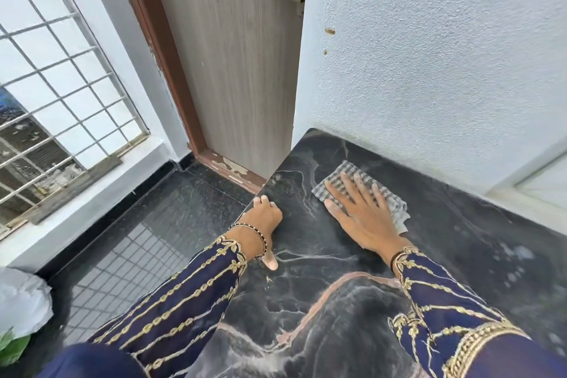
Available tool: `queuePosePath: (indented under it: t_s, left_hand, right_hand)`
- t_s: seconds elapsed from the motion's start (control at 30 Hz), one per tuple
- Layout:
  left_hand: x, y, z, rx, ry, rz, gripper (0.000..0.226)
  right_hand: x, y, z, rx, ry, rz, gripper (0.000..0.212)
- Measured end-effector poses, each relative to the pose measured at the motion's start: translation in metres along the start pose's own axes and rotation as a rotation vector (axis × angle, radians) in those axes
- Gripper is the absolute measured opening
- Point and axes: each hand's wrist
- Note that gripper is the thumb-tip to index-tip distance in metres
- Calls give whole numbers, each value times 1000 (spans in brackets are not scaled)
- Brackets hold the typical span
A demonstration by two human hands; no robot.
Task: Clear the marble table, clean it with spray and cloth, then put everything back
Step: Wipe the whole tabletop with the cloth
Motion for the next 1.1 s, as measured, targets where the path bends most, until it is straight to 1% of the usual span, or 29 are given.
queuePosePath:
  t_s: [0.1,0.13,0.27,0.37,0.5,0.6,0.7,0.8,0.9,1.1]
  left_hand:
    - [18,12,2,-21,249,-62,119]
    - [28,23,0,-42,321,-100,114]
    - [70,77,-22,-178,502,-287,69]
    - [94,126,-38,-193,605,-339,61]
    - [116,175,-49,-198,602,-364,50]
    - [127,200,-55,-180,584,-330,50]
    - [131,220,-66,-147,557,-293,48]
    - [127,228,-77,-110,537,-254,47]
    - [119,228,-88,-75,523,-241,44]
    - [112,206,-105,6,496,-212,51]
  right_hand:
    - [19,34,33,-74,5,8,54]
    - [27,48,44,-105,11,6,53]
    - [62,101,81,-237,11,-7,50]
    - [86,150,108,-320,13,-13,49]
    - [115,209,136,-408,-4,14,53]
    - [128,249,150,-449,19,58,55]
    - [129,289,151,-486,21,79,49]
    - [130,317,140,-521,73,92,49]
    - [125,330,121,-532,98,114,51]
    - [106,315,85,-529,62,157,49]
Point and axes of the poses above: each hand's wrist, its own y-axis away from the middle knuckle, its own x-axis out of the palm, z = x × y, and after that the axes turned 14 degrees about -y, right-handed
